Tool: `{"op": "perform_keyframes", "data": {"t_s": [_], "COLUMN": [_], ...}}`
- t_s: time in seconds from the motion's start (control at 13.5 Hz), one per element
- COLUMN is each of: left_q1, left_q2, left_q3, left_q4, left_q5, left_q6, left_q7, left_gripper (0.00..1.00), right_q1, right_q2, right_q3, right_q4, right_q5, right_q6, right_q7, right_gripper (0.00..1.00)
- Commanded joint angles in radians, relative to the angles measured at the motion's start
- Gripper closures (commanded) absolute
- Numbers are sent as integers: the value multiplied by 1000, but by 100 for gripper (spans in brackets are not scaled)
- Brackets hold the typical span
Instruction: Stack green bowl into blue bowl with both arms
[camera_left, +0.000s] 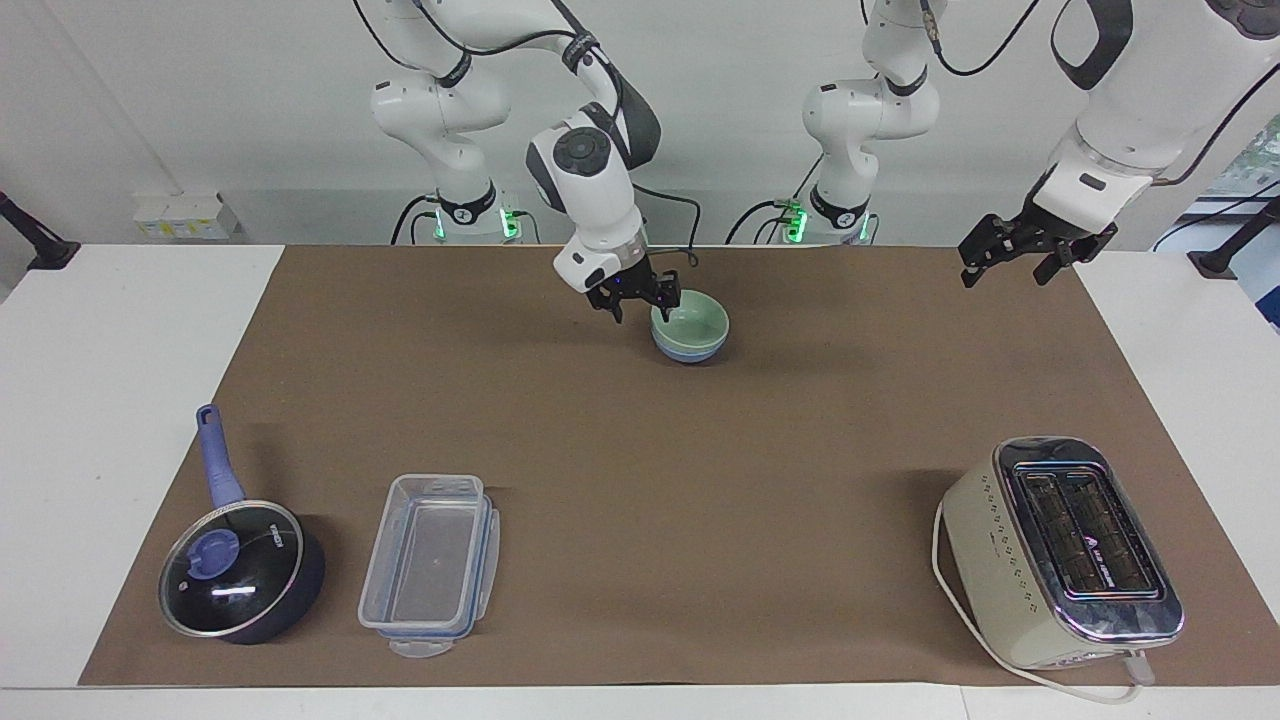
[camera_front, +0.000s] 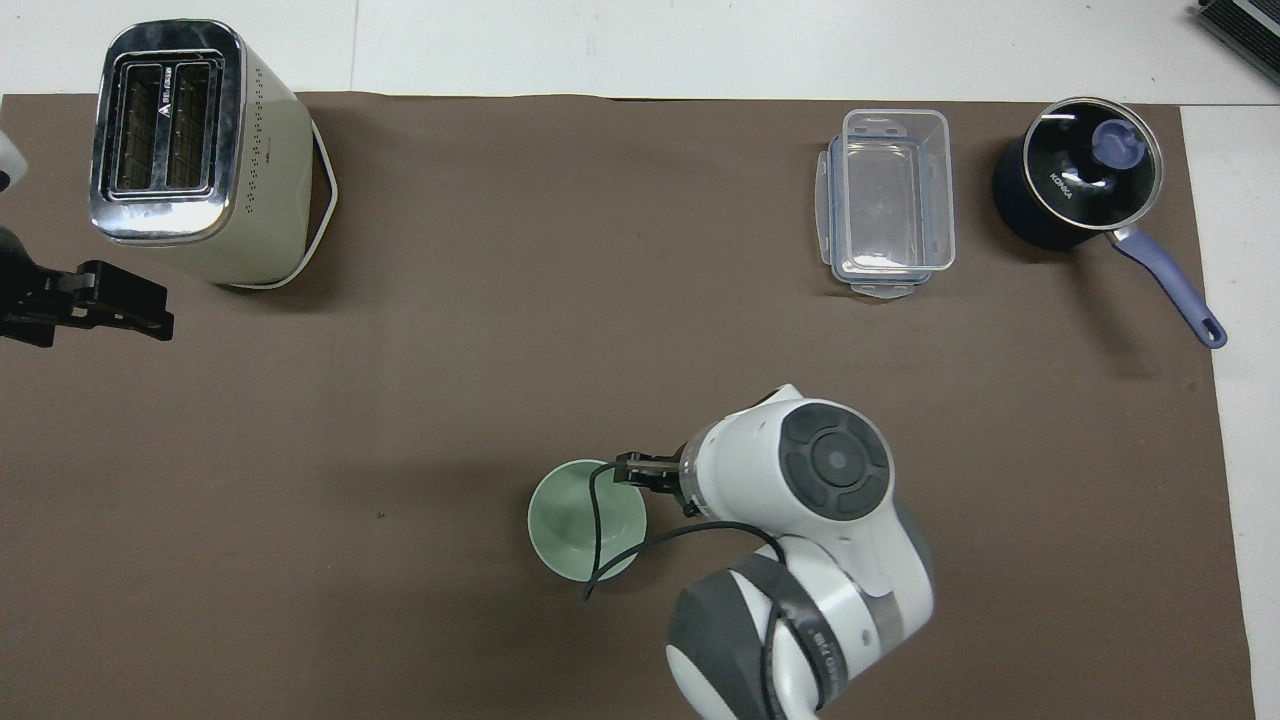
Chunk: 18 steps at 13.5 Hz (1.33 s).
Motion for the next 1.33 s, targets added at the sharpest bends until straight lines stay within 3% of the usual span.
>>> {"op": "perform_keyframes", "data": {"t_s": [0.0, 0.22, 0.44, 1.04, 1.26], "left_q1": [8, 10, 8, 8, 8], "left_q2": [2, 2, 2, 2, 2], "left_q3": [-5, -5, -5, -5, -5], "left_q4": [19, 19, 19, 19, 19], "left_q5": [2, 2, 2, 2, 2], "left_q6": [-25, -25, -25, -25, -25], "left_q7": [7, 7, 7, 7, 7], "left_gripper": [0, 0, 0, 0, 0], "right_q1": [-111, -251, -340, -366, -363], "right_q2": [-102, -162, -158, -127, -90], "right_q3": [4, -5, -3, -5, -19], "right_q4": [-5, 6, 131, 219, 338], "right_q5": [-34, -59, -97, -162, -188], "right_q6": [-81, -96, -239, -251, -348], "right_q7": [-60, -151, -203, -209, -219], "right_gripper": [0, 0, 0, 0, 0]}}
